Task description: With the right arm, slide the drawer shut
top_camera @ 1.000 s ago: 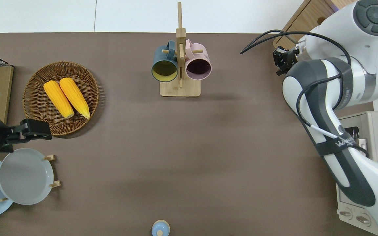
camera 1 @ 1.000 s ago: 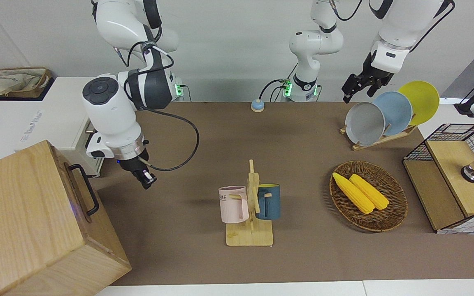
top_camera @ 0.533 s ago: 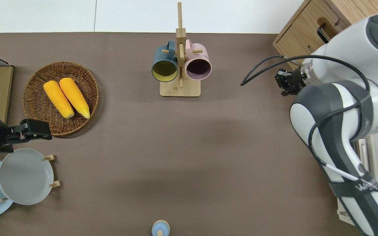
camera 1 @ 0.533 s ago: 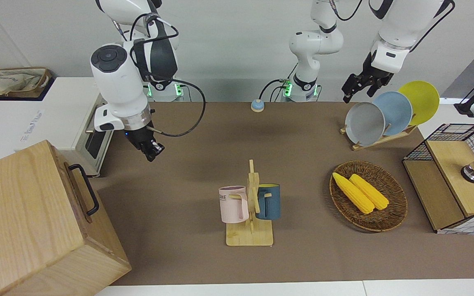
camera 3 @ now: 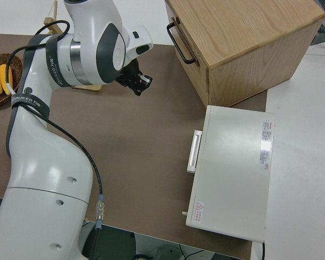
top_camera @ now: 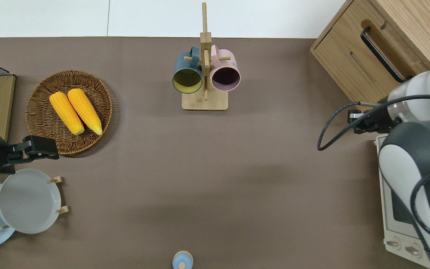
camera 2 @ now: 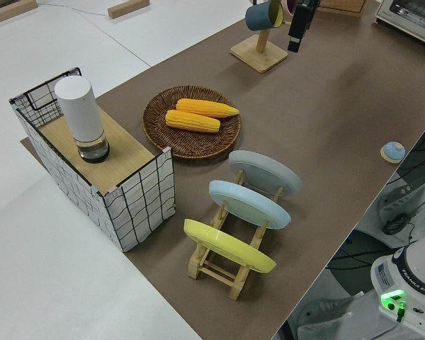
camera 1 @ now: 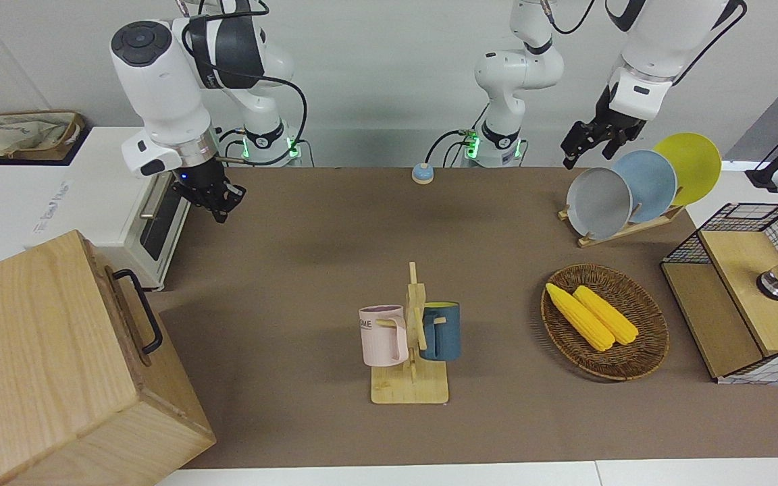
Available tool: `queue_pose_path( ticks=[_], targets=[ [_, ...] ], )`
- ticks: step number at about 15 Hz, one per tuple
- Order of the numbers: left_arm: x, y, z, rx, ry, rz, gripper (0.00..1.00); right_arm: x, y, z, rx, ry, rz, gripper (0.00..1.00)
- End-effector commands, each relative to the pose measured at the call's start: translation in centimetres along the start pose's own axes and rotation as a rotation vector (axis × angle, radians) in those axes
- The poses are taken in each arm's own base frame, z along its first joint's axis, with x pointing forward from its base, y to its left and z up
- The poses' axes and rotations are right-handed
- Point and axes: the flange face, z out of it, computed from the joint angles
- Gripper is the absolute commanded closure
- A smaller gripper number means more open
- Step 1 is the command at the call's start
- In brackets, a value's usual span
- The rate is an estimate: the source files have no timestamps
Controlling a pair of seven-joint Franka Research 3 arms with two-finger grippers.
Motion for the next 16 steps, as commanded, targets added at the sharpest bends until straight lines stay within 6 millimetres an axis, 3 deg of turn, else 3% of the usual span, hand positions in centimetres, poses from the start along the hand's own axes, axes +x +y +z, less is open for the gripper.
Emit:
queue_pose_path(
  ticks=[1, 4, 5, 7, 8, 9, 16],
  targets=[
    [-0.3, -0.3, -0.4, 0.001, -0.005, 0.004, 0.01, -1.1, 1.2, -0.9, 0.026, -0.005, -0.131, 1.000],
    [-0.3, -0.3, -0.5, 0.000, -0.004, 0.004, 0.01, -0.9, 1.1, -2.6, 0.027, 0.006, -0.137, 1.000],
    [-0.3, -0.3, -0.4, 0.001, -0.005, 0.004, 0.01, -0.8, 1.0, -3.3, 0.024, 0.020, -0.140, 0.866],
    [-0.3, -0.3, -0.5, 0.000, -0.004, 0.004, 0.01, -0.6, 1.1, -3.9, 0.033, 0.034, -0.138, 0.471],
    [-0.3, -0.3, -0.4, 0.001, -0.005, 0.004, 0.01, -0.6, 0.9, -4.2, 0.033, 0.039, -0.144, 0.129],
    [-0.3, -0.3, -0.5, 0.000, -0.004, 0.004, 0.01, -0.6, 0.7, -4.2, 0.031, 0.041, -0.148, 0.018],
    [-0.3, -0.3, -0.4, 0.001, -0.005, 0.004, 0.01, -0.3, 0.8, -6.4, 0.093, 0.076, -0.119, 0.015]
  ],
)
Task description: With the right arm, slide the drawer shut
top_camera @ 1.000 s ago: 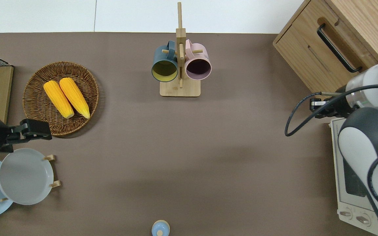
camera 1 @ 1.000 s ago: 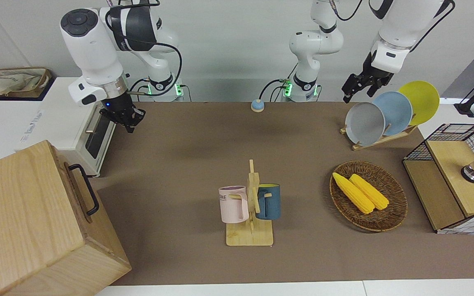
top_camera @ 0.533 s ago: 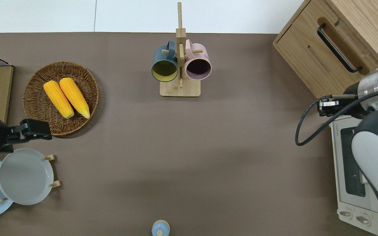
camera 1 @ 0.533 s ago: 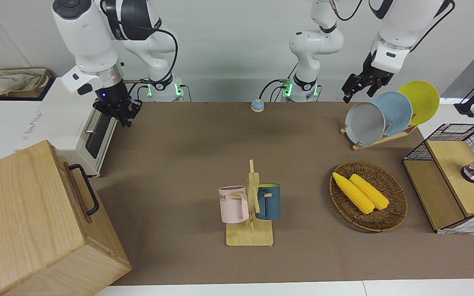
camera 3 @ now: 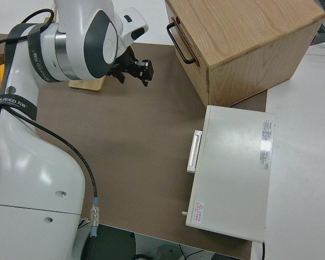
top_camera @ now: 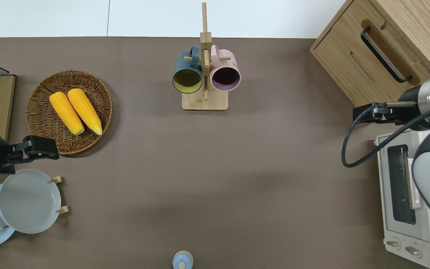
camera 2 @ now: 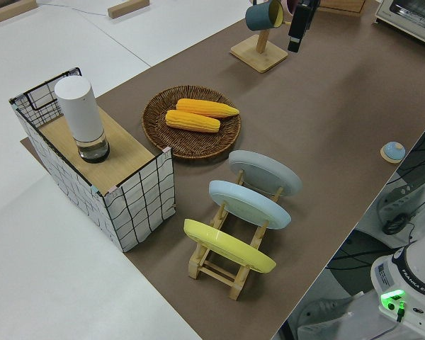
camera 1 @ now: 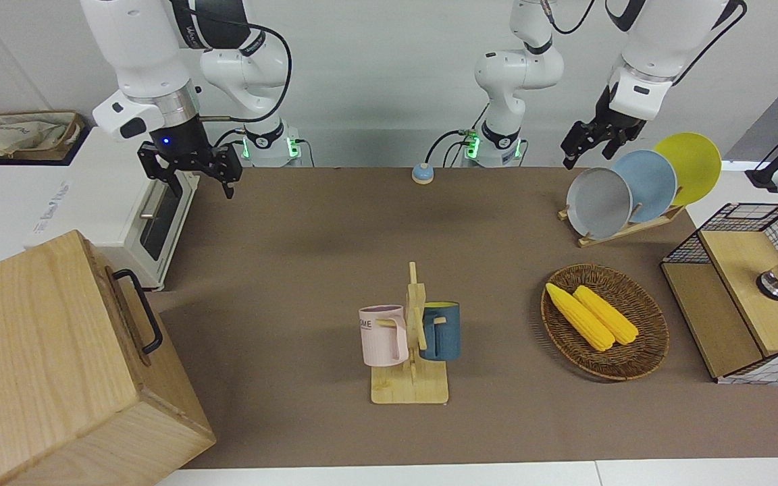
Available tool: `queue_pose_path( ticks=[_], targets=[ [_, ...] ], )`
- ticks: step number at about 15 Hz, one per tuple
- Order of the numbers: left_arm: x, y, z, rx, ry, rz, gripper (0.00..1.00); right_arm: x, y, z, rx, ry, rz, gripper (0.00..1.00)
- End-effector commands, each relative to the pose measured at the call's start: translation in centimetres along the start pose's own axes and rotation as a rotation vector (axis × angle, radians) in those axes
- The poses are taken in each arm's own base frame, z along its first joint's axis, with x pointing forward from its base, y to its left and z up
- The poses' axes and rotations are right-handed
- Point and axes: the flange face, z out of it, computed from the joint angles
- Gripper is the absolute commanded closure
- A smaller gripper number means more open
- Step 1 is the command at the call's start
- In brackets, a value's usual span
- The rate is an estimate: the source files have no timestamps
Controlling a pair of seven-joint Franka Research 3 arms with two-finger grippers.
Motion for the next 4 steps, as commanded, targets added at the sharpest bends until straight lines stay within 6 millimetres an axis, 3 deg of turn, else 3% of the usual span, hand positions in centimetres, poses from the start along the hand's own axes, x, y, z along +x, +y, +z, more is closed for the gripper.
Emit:
queue_pose_path(
  ticks=[1, 4],
  targets=[
    [-0.33, -0.30, -0.45, 0.000, -0.004, 0.004, 0.01, 0.31, 0.65, -0.66, 0.058, -0.011, 0.012, 0.015],
    [-0.33, -0.30, -0.45, 0.000, -0.004, 0.004, 0.01, 0.25, 0.89, -0.65, 0.051, -0.018, 0.013, 0.015]
  ],
)
